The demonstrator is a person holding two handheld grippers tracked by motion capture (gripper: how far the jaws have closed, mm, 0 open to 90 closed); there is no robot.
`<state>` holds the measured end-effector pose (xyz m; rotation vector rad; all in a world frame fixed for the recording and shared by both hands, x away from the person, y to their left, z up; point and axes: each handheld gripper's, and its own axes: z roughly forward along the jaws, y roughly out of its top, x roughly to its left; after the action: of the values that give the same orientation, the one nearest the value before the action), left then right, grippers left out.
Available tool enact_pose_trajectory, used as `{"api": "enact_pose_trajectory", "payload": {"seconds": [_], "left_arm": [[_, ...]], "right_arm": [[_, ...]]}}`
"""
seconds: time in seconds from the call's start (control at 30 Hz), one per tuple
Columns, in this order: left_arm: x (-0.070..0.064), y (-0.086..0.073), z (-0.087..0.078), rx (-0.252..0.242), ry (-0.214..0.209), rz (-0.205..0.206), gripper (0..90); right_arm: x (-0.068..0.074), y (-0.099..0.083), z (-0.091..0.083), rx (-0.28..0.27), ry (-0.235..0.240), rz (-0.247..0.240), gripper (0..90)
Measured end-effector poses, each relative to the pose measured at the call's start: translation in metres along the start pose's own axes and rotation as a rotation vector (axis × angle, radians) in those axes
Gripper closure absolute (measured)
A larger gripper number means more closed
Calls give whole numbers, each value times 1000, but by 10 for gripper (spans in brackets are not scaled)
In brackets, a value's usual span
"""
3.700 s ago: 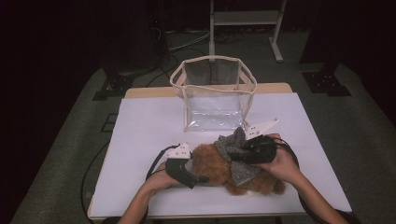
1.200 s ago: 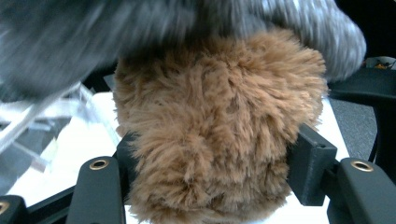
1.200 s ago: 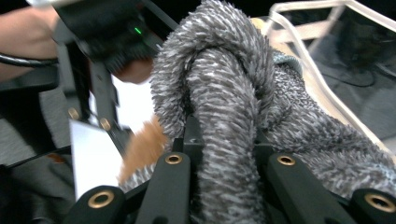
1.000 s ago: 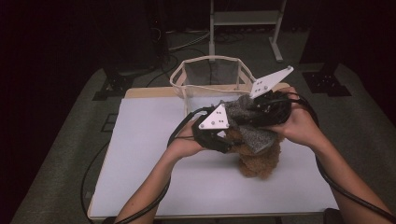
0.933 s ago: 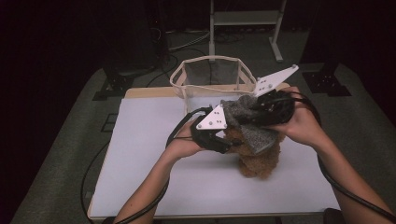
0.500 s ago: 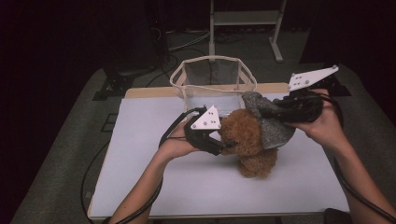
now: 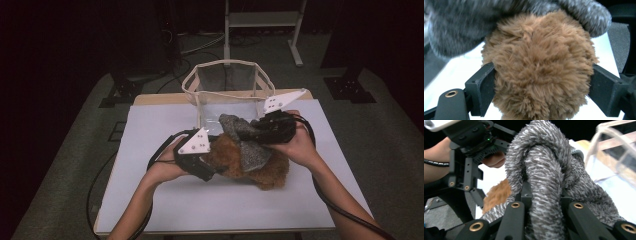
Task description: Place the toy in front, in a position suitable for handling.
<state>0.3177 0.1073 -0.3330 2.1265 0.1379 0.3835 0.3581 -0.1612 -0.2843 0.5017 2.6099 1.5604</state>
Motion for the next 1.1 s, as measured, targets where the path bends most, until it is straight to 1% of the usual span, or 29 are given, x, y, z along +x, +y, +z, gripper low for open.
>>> {"api": "enact_pose_trajectory", "payload": {"seconds": [0.07,0.1,0.13,0.2,0.23,0.27,0.3,0.4,0.47,0.5,0.53,0.57,0.6,0.63,0.7,0.73,0.8,0.87,0.9,0.93,0.97,1.03,1.1], "left_arm": [[-1,-14,-3,-1,7,-26,165],[-2,-20,-4,-6,9,-42,165],[-2,-26,-6,-4,12,-49,165],[-2,-34,-8,7,22,-59,164],[-2,-37,-10,11,26,-60,164],[-2,-39,-12,4,29,-63,163],[-2,-40,-15,-3,34,-61,163],[-4,-37,-19,-31,50,-46,164],[-6,-35,-19,-34,48,-33,164],[-7,-36,-17,-31,41,-28,164],[-8,-36,-14,-12,36,-17,170],[-9,-38,-11,7,33,-3,207],[-10,-41,-9,21,23,-1,216],[-10,-43,-7,24,17,-4,219],[-11,-48,-7,27,25,-9,226],[-11,-49,-7,34,31,-9,226],[-10,-53,-9,47,36,-13,227],[-9,-57,-10,54,37,-23,226],[-9,-57,-10,54,37,-23,226],[-9,-58,-11,54,38,-25,226],[-8,-58,-12,49,37,-28,226],[-9,-57,-13,48,42,-19,224],[-10,-53,-16,34,52,-5,210]], "right_arm": [[-1,-4,7,18,0,3,743],[-1,-7,11,34,-8,2,742],[-2,-11,14,55,-19,4,741],[-6,-20,23,93,-23,18,739],[-7,-25,27,107,-23,25,738],[-9,-30,31,113,-17,32,738],[-9,-33,34,114,-9,39,738],[-7,-37,44,120,1,38,738],[-4,-37,51,134,13,31,736],[-2,-38,55,139,21,25,735],[-1,-38,58,146,28,17,733],[1,-38,61,153,32,13,732],[3,-38,62,158,32,2,732],[4,-38,60,163,29,-6,732],[3,-37,55,167,21,-14,728],[2,-38,50,164,12,-8,727],[-3,-40,38,157,-21,2,723],[-10,-45,25,145,-57,21,720],[-10,-45,25,145,-57,21,720],[-17,-50,16,138,-87,41,719],[-20,-54,11,133,-96,53,718],[-29,-65,0,125,-125,89,718],[-35,-73,-7,108,-136,118,717]]}}
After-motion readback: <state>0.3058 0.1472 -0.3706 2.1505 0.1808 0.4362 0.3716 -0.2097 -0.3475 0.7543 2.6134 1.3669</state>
